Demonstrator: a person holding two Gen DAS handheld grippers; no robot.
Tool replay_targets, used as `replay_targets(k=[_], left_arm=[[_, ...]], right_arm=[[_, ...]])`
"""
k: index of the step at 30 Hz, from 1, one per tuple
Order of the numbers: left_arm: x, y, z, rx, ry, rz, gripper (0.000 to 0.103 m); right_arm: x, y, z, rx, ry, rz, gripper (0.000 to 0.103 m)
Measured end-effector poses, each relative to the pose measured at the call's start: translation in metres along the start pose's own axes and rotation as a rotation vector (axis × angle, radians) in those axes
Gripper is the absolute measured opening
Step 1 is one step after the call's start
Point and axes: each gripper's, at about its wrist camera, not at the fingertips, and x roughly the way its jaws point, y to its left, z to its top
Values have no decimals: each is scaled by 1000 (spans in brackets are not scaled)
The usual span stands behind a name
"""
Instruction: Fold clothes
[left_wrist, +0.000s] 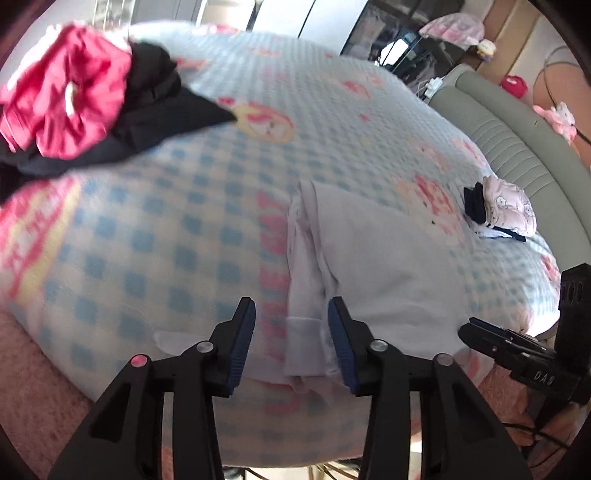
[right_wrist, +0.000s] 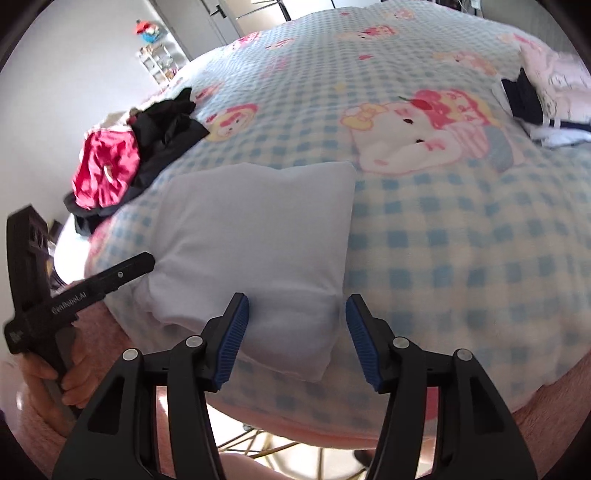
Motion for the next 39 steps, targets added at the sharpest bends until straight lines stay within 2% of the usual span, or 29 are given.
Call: replay_targets(k=[4,7,11,14,17,18,21,24,27,29,30,33,39], left_arm=[[-24,-15,0,21,-181,-68,41],[-11,-29,-1,64,-129,-100,41],[34,-29,-6,76,52,49,41],[35,-9,0,-22,102,55,41],[19,-5,12,-40,34,26,38],[13,-5,18,-38,-10,-5,38],[10,-18,43,3,-77,-57,38],[27,-39,59,90,-59,-59,38],[46,-47,59,131,-14,-54,38],[54,-48,57,151,-10,-3,38],[56,-48,54,158,-7,21,38],[67,-42,50,131,28,23,38],[81,-31,42,120,52,51,35]], right_arm=[[-1,6,1,-13,0,15,57],[9,10,-3,-28,17,-15,58],[16,12,-7,-52,35,-29,58],[8,10,-4,-69,37,-9,57],[-5,3,7,-73,9,-17,57],[-9,-1,13,-64,-6,-12,57],[-17,-14,35,-38,-44,-3,57],[-7,-19,60,-31,-44,-16,57],[8,-15,75,-36,-30,25,57],[24,-11,78,-47,-4,7,57],[32,-9,77,-48,12,-11,57],[52,-11,70,-17,36,-19,57],[68,-25,54,56,10,-6,57]])
